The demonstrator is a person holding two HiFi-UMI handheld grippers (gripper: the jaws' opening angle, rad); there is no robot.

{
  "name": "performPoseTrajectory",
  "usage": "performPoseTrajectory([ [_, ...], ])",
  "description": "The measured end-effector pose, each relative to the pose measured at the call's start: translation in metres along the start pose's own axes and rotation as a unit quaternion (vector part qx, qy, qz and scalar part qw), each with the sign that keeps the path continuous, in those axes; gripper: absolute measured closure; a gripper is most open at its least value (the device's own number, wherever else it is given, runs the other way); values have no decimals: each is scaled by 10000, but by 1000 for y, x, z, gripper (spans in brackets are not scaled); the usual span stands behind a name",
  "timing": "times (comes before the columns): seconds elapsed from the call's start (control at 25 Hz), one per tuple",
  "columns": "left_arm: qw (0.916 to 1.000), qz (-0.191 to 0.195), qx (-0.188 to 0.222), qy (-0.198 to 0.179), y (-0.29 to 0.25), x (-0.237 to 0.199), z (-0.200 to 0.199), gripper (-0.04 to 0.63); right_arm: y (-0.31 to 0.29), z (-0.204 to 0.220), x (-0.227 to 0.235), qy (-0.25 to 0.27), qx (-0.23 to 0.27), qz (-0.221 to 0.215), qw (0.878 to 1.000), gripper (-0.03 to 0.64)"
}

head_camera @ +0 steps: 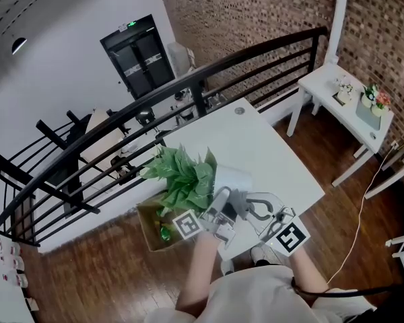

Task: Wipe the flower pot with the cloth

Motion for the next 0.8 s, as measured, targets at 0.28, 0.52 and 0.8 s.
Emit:
performPoseTrajectory([
  [0.28,9980,-180,-594,-114,4,-14,21,60,3,9,31,637,-529,408,9957,603],
  [0.52,9874,-8,-1562,-261,15,-10,49,60,3,18,52,422,-720,375,9958,603],
  [0.8,9743,634,-2156,-142,28,24,62,58,1,62,68,-120,-1634,611,9846,603],
])
Point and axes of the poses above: the fingertips, and each gripper's own axes: y backward along the fingers, x to its right, z out of its underside, the point moved 3 cm from there along y, backward along the fingers, and after that the axes turned 12 degrees about z, right-handed, at the moved point
